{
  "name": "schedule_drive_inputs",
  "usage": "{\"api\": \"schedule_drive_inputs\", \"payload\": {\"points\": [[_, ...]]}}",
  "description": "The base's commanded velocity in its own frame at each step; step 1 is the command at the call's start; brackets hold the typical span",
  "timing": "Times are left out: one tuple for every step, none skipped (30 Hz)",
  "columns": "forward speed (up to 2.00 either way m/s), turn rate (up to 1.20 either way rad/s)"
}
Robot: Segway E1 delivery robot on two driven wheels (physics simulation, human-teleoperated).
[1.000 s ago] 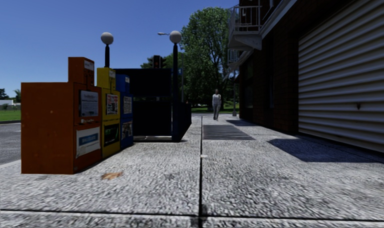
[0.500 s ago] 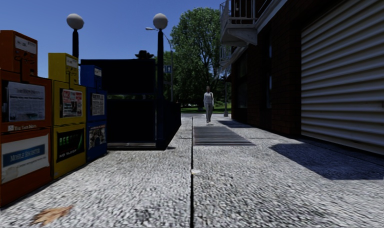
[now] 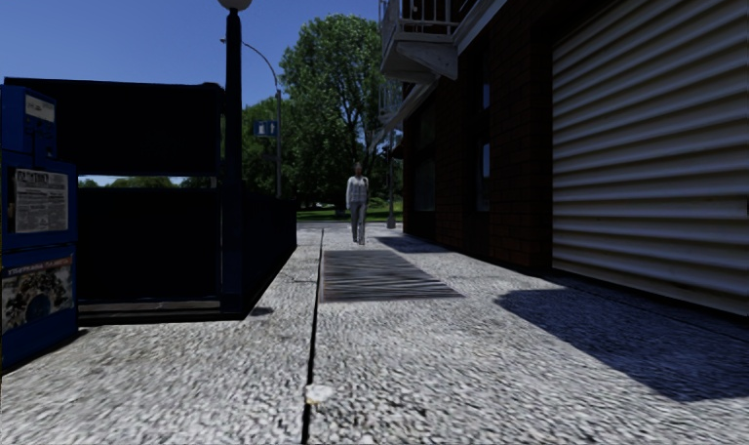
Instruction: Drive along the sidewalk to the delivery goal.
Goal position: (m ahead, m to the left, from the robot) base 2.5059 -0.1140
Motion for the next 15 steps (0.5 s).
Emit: {"api": "schedule_drive_inputs", "payload": {"points": [[1.48,-0.4],[1.48,-0.4],[1.47,-0.47],[1.47,-0.5],[1.47,-0.5],[1.47,-0.53],[1.47,-0.55],[1.47,-0.56],[1.47,-0.56],[1.47,-0.57],[1.45,-0.58],[1.45,-0.58],[1.45,-0.58],[1.44,-0.58],[1.43,-0.58]]}}
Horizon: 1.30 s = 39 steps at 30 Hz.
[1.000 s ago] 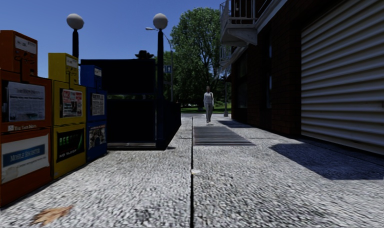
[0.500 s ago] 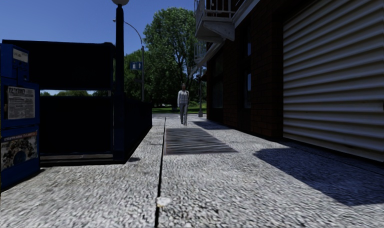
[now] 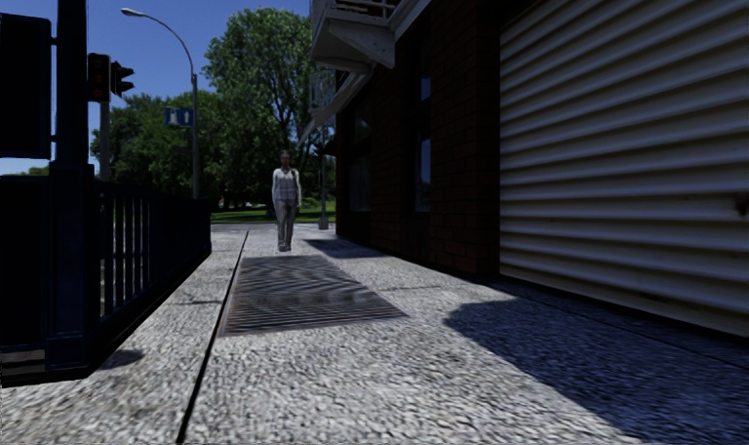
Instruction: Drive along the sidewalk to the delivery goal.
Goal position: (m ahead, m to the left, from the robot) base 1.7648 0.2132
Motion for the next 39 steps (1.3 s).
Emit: {"api": "schedule_drive_inputs", "payload": {"points": [[1.42,-0.58],[1.42,-0.58],[1.4,-0.58],[1.33,-0.58],[1.33,-0.58],[1.29,-0.58],[1.21,-0.58],[1.14,-0.58],[1.14,-0.58],[1.11,-0.58],[1.1,-0.58],[1.1,-0.58],[1.1,-0.58],[1.1,-0.58],[1.1,-0.51],[1.1,-0.51],[1.1,-0.49],[1.1,-0.46],[1.1,-0.43],[1.1,-0.43],[1.1,-0.42],[1.09,-0.41],[1.06,-0.34],[1.06,-0.34],[1.05,-0.16],[1.05,0.0],[1.05,0.0],[1.04,0.0],[1.04,0.0],[1.04,0.0],[1.04,0.0],[1.04,0.0],[1.04,0.0],[1.04,0.0],[1.04,0.0],[1.02,0.0],[0.97,0.0],[0.97,0.0],[0.94,0.0]]}}
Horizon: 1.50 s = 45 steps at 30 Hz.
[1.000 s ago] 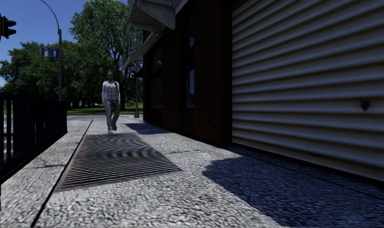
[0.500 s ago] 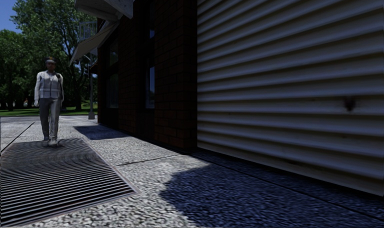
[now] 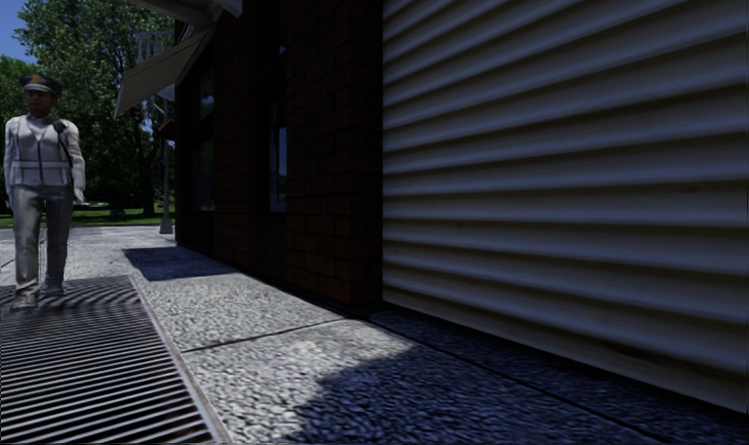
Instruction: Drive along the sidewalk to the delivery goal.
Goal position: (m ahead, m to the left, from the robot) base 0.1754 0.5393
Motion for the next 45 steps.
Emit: {"api": "schedule_drive_inputs", "payload": {"points": [[0.89,0.0],[0.89,0.0],[0.81,0.0],[0.74,0.0],[0.0,0.0],[0.0,0.0],[0.0,0.0],[0.0,0.0],[0.0,0.0],[0.0,0.0],[0.0,0.0],[0.0,0.0],[0.0,0.0],[0.0,0.0],[0.0,0.0],[0.0,0.0],[0.0,0.0],[0.0,0.0],[0.0,0.0],[0.0,0.0],[0.0,0.0],[0.0,0.04],[0.0,0.08],[0.0,0.08],[0.18,0.1],[0.3,0.1],[0.3,0.1],[0.36,0.21],[0.6,0.38],[0.86,0.49],[0.86,0.49],[1.03,0.52],[1.09,0.54],[1.1,0.58],[1.1,0.58],[1.1,0.66],[1.1,0.71],[1.1,0.71],[1.09,0.78],[1.09,0.93],[1.09,0.97],[1.09,0.97],[1.08,0.98],[1.05,0.94],[1.04,0.01]]}}
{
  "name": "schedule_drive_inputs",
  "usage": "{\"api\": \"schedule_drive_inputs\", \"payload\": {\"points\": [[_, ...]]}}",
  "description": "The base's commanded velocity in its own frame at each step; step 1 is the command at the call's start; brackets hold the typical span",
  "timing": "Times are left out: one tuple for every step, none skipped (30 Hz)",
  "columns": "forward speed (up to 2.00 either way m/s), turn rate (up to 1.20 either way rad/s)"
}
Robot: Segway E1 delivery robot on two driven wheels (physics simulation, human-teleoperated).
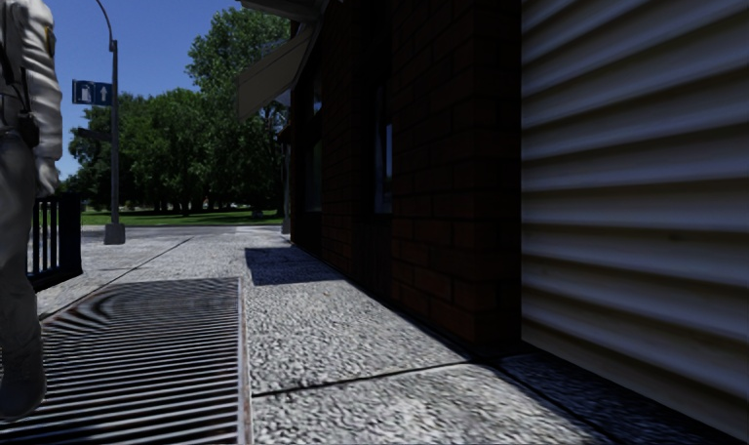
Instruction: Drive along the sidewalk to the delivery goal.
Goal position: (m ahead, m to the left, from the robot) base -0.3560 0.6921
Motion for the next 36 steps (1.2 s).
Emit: {"api": "schedule_drive_inputs", "payload": {"points": [[1.04,0.01],[1.01,0.0],[0.87,0.0],[0.87,0.0],[0.65,0.0],[0.32,0.0],[0.0,0.0],[0.0,0.0],[0.0,0.0],[0.0,0.0],[0.0,0.0],[0.0,0.0],[0.0,0.0],[0.0,0.0],[0.0,0.0],[0.0,0.0],[0.0,0.0],[0.0,0.0],[0.0,0.0],[0.0,0.0],[0.0,0.0],[0.0,0.0],[0.0,0.0],[0.0,0.0],[0.0,0.0],[0.0,0.0],[0.0,0.0],[0.0,0.0],[0.0,0.0],[0.0,0.0],[0.0,0.0],[0.0,0.0],[0.0,0.0],[0.0,0.0],[0.0,0.0],[0.0,0.0]]}}
